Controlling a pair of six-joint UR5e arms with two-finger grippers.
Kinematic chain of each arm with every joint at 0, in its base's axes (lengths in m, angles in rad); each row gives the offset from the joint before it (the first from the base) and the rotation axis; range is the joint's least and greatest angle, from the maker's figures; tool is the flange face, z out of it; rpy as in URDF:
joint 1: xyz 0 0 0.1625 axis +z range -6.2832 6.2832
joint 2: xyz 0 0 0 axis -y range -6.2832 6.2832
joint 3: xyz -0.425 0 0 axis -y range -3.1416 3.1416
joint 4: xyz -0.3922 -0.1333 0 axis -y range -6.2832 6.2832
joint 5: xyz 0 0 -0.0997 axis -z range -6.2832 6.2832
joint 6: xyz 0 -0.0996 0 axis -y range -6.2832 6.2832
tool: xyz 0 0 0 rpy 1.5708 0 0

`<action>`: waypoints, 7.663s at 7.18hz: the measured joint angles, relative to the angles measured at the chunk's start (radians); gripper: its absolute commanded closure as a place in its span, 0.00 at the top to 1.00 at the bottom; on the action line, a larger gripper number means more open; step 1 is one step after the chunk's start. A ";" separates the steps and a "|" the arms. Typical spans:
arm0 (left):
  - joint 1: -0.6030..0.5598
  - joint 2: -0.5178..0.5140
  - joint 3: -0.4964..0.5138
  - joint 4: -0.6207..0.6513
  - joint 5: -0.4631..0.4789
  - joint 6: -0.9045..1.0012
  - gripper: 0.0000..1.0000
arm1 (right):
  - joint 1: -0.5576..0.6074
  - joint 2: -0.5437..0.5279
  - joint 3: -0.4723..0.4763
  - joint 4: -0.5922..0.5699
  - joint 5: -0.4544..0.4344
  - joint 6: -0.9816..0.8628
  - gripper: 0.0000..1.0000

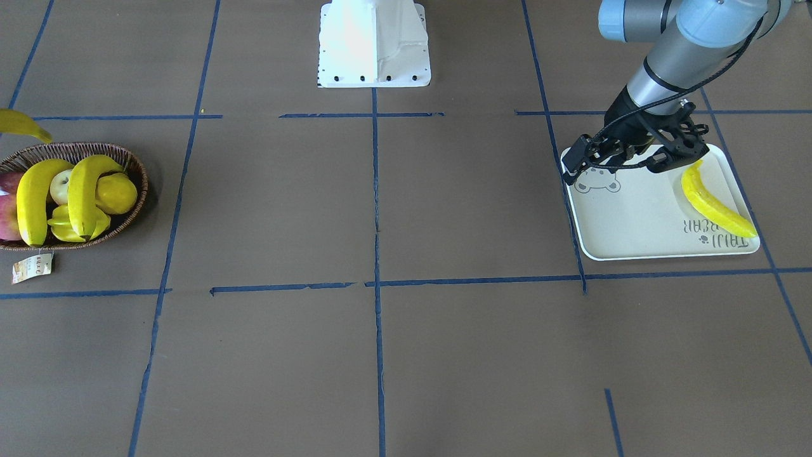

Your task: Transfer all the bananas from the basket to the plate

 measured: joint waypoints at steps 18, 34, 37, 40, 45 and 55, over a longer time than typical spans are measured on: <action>0.275 -0.404 0.252 -0.719 0.002 -0.456 0.00 | -0.707 0.762 -0.145 0.020 -0.267 0.661 0.67; -0.073 0.292 0.214 -0.232 0.087 0.223 0.99 | -0.486 0.470 0.091 -0.056 -0.201 0.661 1.00; -0.071 0.297 0.226 -0.235 0.101 0.242 1.00 | -0.482 0.423 0.100 -0.056 -0.203 0.660 1.00; -0.072 0.271 0.132 -0.209 0.062 0.239 1.00 | -0.478 0.268 0.111 -0.048 -0.228 0.618 1.00; 0.011 -0.074 0.090 0.055 -0.008 -0.001 1.00 | -0.406 -0.026 0.095 0.105 -0.226 0.242 1.00; 0.095 -0.184 0.090 0.021 0.008 -0.086 1.00 | -0.388 -0.125 -0.254 0.490 -0.183 0.227 0.81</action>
